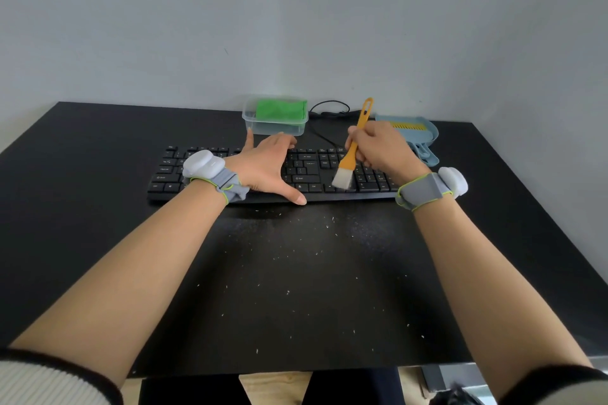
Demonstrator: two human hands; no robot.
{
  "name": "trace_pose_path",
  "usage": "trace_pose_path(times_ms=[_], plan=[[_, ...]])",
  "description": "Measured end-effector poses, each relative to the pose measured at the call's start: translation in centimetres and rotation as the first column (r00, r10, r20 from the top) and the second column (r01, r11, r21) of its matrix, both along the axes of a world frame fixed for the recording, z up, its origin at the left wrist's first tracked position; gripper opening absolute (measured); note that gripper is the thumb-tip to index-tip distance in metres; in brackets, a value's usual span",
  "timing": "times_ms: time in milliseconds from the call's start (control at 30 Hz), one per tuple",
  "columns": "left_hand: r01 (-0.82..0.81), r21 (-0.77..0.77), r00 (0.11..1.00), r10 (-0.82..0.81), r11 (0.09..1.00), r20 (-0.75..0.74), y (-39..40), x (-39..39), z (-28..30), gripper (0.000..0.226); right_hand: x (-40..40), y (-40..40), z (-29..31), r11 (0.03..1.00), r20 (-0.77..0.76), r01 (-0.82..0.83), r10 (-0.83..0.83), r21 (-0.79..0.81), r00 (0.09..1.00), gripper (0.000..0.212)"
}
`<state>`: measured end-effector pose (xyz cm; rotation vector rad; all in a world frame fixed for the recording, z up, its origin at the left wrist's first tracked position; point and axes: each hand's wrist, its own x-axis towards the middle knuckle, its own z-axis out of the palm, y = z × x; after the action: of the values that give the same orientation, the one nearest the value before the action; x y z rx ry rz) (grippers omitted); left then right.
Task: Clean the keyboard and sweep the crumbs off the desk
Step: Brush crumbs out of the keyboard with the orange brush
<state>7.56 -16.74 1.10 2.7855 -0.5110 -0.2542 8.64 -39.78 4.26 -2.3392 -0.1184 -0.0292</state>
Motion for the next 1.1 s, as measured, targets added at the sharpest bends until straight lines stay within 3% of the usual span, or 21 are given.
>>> trace_pose_path(times_ms=[100, 200, 333, 467, 600, 733, 800, 900, 967, 1033, 1100], plan=[[0.0, 0.004, 1.0, 0.0, 1.0, -0.004, -0.1, -0.1, 0.1, 0.124, 0.2, 0.4, -0.3, 1.0, 0.087, 0.009, -0.007, -0.03, 0.996, 0.039], [0.0, 0.008, 1.0, 0.0, 1.0, -0.004, -0.1, 0.0, 0.1, 0.124, -0.2, 0.9, -1.1, 0.987, 0.018, -0.05, 0.054, -0.15, 0.998, 0.039], [-0.006, -0.007, 1.0, 0.005, 1.0, -0.012, 0.2, 0.0, 0.1, 0.124, 0.4, 0.4, -0.2, 0.999, 0.019, 0.001, 0.0, -0.032, 1.0, 0.041], [-0.011, -0.012, 1.0, 0.011, 1.0, -0.01, 0.2, 0.0, -0.1, 0.125, -0.3, 1.2, -0.9, 0.986, 0.03, -0.064, 0.069, -0.157, 0.997, 0.039], [-0.019, -0.023, 1.0, 0.018, 1.0, -0.014, 0.4, -0.1, -0.1, 0.124, 0.2, 0.5, -0.2, 0.999, 0.003, -0.025, 0.025, -0.048, 1.0, 0.041], [-0.018, -0.018, 1.0, 0.018, 1.0, -0.008, 0.4, -0.1, -0.1, 0.124, -0.7, 1.1, -1.0, 0.987, -0.043, -0.111, 0.107, -0.116, 0.993, 0.039], [-0.017, -0.025, 1.0, 0.017, 1.0, -0.007, 0.3, -0.1, -0.2, 0.124, -0.7, 0.9, -0.9, 0.995, -0.073, -0.085, 0.082, -0.046, 0.994, 0.039], [-0.017, -0.029, 1.0, 0.017, 0.999, -0.014, 0.5, -0.2, -0.2, 0.122, 0.3, 0.2, -0.6, 0.993, 0.072, 0.062, -0.07, 0.098, 0.995, 0.037], [-0.017, -0.026, 1.0, 0.017, 1.0, -0.014, 0.5, -0.1, -0.2, 0.122, 0.4, -0.1, -1.0, 0.998, 0.114, 0.067, -0.068, 0.011, 0.991, 0.037], [-0.018, -0.023, 1.0, 0.018, 1.0, -0.01, 0.6, -0.1, -0.2, 0.122, 0.3, -0.4, -1.4, 0.998, 0.022, 0.008, -0.006, -0.068, 1.0, 0.039], [-0.017, -0.028, 1.0, 0.017, 0.999, -0.007, 0.6, 0.0, -0.3, 0.123, 0.1, -0.7, -0.9, 0.999, -0.099, -0.023, 0.02, -0.022, 0.995, 0.041]])
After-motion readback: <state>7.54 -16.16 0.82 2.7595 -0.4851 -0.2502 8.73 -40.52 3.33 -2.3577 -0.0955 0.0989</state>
